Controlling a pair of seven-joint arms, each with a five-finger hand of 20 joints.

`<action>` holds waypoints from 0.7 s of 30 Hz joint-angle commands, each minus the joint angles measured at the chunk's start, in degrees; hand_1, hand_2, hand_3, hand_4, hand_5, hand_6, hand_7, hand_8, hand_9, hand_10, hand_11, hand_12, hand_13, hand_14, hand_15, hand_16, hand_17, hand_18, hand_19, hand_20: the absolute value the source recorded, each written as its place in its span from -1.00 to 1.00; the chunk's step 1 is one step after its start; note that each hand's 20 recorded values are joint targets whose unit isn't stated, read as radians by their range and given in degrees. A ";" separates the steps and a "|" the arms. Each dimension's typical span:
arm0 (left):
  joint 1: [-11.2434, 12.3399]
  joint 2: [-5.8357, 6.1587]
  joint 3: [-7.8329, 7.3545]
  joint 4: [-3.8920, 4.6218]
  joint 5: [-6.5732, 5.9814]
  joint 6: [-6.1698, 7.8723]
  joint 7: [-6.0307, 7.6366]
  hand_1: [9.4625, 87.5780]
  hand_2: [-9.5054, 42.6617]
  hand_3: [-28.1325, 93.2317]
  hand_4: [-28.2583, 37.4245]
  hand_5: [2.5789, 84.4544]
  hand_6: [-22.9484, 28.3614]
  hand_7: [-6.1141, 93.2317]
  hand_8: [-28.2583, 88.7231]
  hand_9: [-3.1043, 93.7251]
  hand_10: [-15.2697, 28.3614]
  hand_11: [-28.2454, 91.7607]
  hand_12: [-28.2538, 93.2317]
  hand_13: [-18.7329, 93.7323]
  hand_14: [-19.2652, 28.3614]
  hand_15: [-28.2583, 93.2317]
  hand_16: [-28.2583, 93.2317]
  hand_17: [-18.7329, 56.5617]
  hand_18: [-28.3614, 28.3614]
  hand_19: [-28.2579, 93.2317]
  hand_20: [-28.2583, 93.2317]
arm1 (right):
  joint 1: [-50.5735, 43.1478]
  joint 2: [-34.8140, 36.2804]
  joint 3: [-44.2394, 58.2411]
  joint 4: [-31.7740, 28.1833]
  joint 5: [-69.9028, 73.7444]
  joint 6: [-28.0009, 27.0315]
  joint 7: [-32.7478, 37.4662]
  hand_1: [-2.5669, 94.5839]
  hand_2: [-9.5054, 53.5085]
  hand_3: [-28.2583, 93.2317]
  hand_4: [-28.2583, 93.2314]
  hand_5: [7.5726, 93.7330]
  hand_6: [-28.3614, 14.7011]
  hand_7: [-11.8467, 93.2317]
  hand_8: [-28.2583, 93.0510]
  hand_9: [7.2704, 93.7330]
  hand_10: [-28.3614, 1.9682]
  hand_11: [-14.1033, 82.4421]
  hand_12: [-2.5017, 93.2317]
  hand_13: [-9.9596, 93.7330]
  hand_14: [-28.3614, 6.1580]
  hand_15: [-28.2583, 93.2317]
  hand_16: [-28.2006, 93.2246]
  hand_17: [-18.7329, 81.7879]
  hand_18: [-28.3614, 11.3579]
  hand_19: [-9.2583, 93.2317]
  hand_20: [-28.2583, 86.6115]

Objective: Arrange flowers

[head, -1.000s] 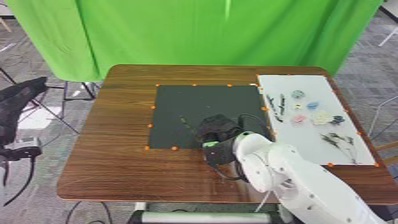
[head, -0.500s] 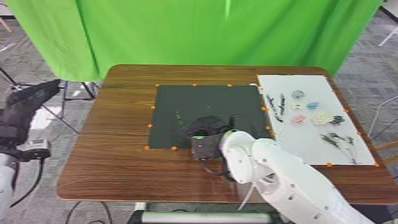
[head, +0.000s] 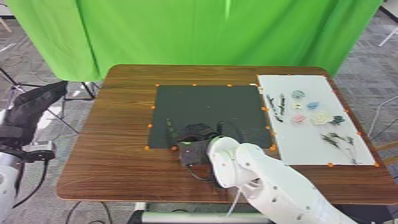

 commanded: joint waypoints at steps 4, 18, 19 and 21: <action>0.15 -0.26 0.04 -0.90 -0.27 -1.35 -1.13 -0.75 -0.72 0.52 -0.89 -0.14 -0.01 -0.72 -0.62 -0.22 0.25 -0.34 -0.31 -0.24 0.36 -0.45 -0.50 -0.50 0.33 -0.53 -0.34 | 1.26 -2.34 -0.02 3.22 -1.34 2.95 -0.37 0.45 -1.00 0.33 -0.57 0.28 0.05 0.39 -0.38 0.88 0.01 -0.30 0.17 1.00 0.58 0.31 -0.22 0.94 0.27 0.60 0.27; 0.36 -0.56 -0.49 -1.19 -0.35 -2.83 -1.96 -0.74 -0.72 0.52 -0.88 -0.15 0.00 -0.73 -0.62 -0.23 0.25 -0.35 -0.31 -0.23 0.40 -0.45 -0.49 -0.50 0.33 -0.53 -0.34 | 0.80 -2.36 -0.34 4.85 -2.39 4.86 0.43 0.43 -1.00 0.35 -0.61 0.22 0.10 0.41 -0.37 0.87 0.05 -0.28 0.15 1.00 0.60 0.29 -0.21 0.94 0.28 0.57 0.29; 0.20 -0.44 -0.39 -1.15 -0.33 -2.90 -2.03 -0.74 -0.72 0.52 -0.88 -0.16 0.00 -0.73 -0.62 -0.23 0.25 -0.35 -0.31 -0.23 0.40 -0.45 -0.49 -0.50 0.33 -0.53 -0.34 | 0.72 -2.33 -0.37 4.82 -2.60 4.85 0.44 0.43 -1.00 0.35 -0.61 0.22 0.10 0.41 -0.37 0.87 0.06 -0.28 0.15 1.00 0.60 0.28 -0.21 0.94 0.27 0.57 0.29; -0.02 -0.36 -0.32 -1.07 -0.31 -3.15 -2.12 -0.74 -0.72 0.51 -0.87 -0.16 0.00 -0.73 -0.62 -0.23 0.25 -0.35 -0.31 -0.23 0.40 -0.45 -0.49 -0.50 0.33 -0.53 -0.34 | 0.79 -2.24 -0.58 4.80 -2.36 4.78 0.39 0.42 -1.00 0.35 -0.61 0.21 0.10 0.41 -0.37 0.86 0.07 -0.28 0.14 1.00 0.60 0.28 -0.20 0.94 0.28 0.57 0.29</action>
